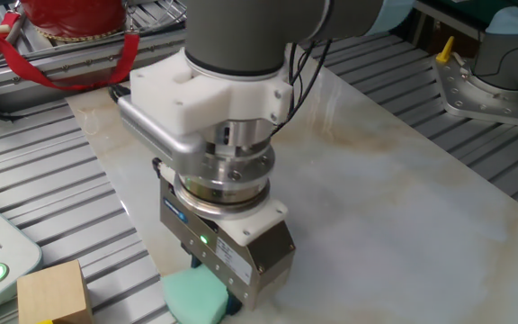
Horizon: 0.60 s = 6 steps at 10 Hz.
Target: Clean the tabletop with a sponge
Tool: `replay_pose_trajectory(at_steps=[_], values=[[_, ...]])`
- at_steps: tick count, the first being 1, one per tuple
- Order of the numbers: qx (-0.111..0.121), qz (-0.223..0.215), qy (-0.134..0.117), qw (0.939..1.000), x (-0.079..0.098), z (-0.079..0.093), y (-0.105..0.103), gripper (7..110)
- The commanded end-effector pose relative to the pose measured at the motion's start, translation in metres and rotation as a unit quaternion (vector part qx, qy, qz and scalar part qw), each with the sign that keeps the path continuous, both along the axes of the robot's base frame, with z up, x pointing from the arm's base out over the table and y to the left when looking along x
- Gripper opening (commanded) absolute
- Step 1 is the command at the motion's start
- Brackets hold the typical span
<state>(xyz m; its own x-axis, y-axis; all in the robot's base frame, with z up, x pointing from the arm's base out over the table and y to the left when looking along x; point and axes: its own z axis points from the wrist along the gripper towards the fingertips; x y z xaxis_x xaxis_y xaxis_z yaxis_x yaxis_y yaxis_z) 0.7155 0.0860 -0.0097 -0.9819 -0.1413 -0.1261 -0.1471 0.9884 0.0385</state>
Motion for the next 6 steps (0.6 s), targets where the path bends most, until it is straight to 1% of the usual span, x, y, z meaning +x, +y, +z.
replay_pose_trajectory(at_steps=[1, 5, 6], values=[[0.005, -0.010, 0.000, 0.9999, 0.000, 0.002, 0.011, 7], [0.009, -0.031, 0.005, 0.9995, -0.003, 0.005, 0.030, 7], [0.016, -0.041, 0.010, 0.9990, -0.005, 0.005, 0.038, 7]])
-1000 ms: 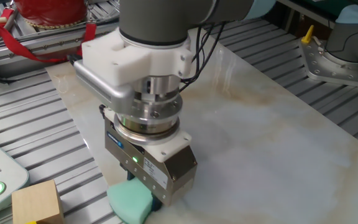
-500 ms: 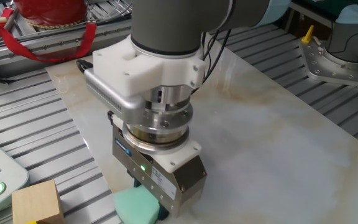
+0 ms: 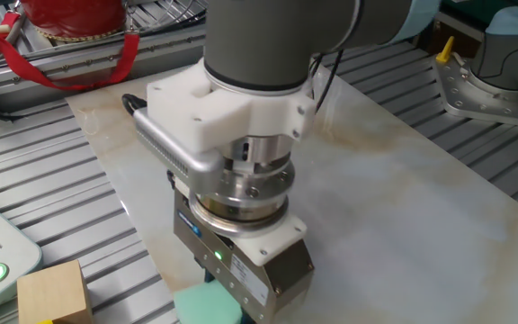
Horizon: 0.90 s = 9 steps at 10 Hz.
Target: Clean the tabletop with a sponge
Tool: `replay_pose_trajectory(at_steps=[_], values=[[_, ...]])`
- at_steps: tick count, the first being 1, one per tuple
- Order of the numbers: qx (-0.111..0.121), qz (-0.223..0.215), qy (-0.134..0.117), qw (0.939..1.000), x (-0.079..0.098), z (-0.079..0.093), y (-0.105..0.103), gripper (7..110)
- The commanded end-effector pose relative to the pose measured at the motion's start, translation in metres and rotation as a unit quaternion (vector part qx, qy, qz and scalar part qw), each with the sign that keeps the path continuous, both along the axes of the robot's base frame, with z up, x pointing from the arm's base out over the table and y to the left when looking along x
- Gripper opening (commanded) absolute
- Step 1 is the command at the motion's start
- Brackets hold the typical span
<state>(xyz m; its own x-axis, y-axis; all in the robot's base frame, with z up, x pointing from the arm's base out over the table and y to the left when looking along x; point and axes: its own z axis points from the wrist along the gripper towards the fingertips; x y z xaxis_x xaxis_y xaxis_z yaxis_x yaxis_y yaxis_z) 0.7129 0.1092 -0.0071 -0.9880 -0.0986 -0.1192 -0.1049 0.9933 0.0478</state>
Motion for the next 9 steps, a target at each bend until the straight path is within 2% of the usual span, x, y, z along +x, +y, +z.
replay_pose_trajectory(at_steps=[1, 4, 9], values=[[0.014, -0.026, 0.006, 0.9995, -0.002, 0.004, 0.020, 7], [0.010, -0.035, 0.007, 0.9993, -0.004, 0.003, 0.027, 7], [0.020, -0.052, 0.015, 0.9984, -0.009, 0.008, 0.053, 7]])
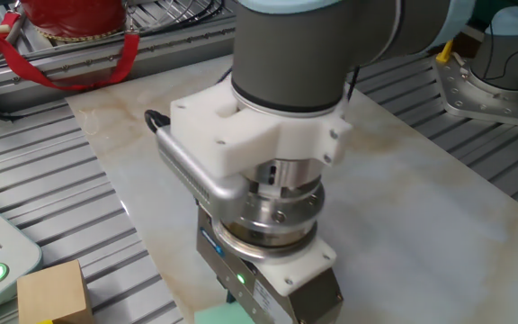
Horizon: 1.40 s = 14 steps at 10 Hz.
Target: Clean the tabletop with a sponge
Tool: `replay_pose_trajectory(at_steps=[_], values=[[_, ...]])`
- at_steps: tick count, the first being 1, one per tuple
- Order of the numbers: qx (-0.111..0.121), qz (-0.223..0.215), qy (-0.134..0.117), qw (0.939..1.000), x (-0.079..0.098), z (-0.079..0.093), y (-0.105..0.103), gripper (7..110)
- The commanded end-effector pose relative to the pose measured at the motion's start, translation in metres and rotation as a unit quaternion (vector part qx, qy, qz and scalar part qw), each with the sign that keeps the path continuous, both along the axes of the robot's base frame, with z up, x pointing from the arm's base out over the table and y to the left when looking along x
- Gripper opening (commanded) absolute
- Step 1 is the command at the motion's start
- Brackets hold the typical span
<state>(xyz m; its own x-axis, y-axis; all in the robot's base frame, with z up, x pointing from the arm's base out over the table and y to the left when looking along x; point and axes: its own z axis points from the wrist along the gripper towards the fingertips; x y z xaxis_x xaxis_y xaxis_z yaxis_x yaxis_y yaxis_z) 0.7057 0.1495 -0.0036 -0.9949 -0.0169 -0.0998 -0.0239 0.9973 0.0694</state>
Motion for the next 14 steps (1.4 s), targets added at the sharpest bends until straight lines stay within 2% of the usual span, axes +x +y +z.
replay_pose_trajectory(at_steps=[1, 2, 3, 5, 6, 7, 8, 10, 12, 13, 14], values=[[0.013, -0.017, 0.009, 0.9997, -0.004, 0.007, 0.019, 7], [0.023, -0.018, 0.016, 0.9994, -0.007, 0.010, 0.028, 7], [0.024, -0.018, 0.019, 0.9994, -0.010, 0.011, 0.032, 7], [0.019, -0.014, 0.047, 0.9986, -0.025, 0.013, 0.034, 7], [-0.009, -0.006, 0.048, 0.9988, -0.027, 0.014, 0.023, 7], [-0.013, -0.007, 0.048, 0.9988, -0.027, 0.017, 0.025, 7], [-0.035, 0.003, 0.047, 0.9983, -0.026, 0.024, 0.017, 7], [-0.089, 0.039, 0.061, 0.9934, -0.028, 0.042, -0.006, 7], [-0.104, 0.057, 0.067, 0.9907, -0.026, 0.057, -0.022, 7], [-0.120, 0.079, 0.056, 0.9880, -0.017, 0.062, -0.038, 7], [-0.120, 0.087, 0.054, 0.9875, -0.012, 0.067, -0.046, 7]])
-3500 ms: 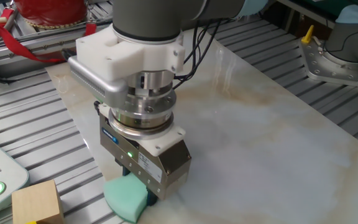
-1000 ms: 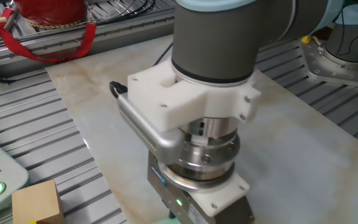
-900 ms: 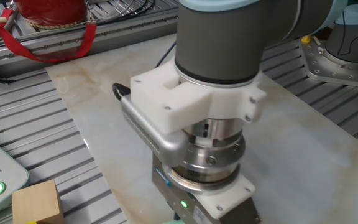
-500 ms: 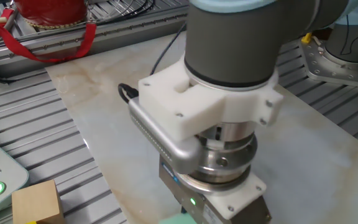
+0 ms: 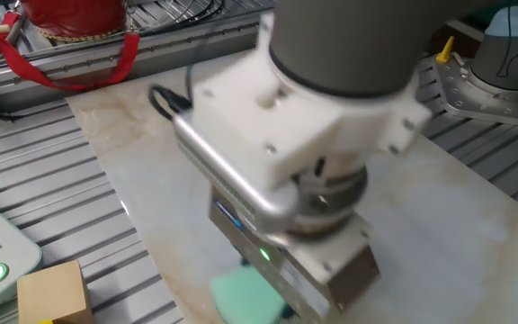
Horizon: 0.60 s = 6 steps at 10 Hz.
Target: Clean the tabletop with a sponge
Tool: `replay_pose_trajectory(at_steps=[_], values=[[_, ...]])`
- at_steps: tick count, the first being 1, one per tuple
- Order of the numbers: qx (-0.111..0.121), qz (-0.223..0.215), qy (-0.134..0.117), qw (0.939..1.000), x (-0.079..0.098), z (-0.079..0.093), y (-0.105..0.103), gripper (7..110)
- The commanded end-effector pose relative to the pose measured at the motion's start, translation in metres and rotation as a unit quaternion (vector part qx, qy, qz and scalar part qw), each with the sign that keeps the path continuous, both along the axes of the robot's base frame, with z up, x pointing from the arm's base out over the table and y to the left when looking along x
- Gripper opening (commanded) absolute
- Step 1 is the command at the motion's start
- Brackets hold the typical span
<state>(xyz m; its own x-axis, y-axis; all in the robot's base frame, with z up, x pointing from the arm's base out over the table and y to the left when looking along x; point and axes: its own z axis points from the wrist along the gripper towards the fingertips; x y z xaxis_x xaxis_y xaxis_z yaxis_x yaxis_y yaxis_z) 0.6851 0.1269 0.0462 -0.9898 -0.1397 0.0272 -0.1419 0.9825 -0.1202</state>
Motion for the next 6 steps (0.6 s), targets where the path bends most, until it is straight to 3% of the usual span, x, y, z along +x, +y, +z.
replay_pose_trajectory(at_steps=[1, 3, 4, 6], values=[[-0.008, 0.034, 0.003, 0.9994, 0.011, 0.023, -0.027, 7], [0.003, 0.049, 0.015, 0.9987, 0.017, 0.037, -0.046, 7], [-0.002, 0.067, 0.017, 0.9976, 0.020, 0.043, -0.063, 7], [0.023, 0.084, -0.002, 0.9962, 0.028, 0.041, -0.077, 7]])
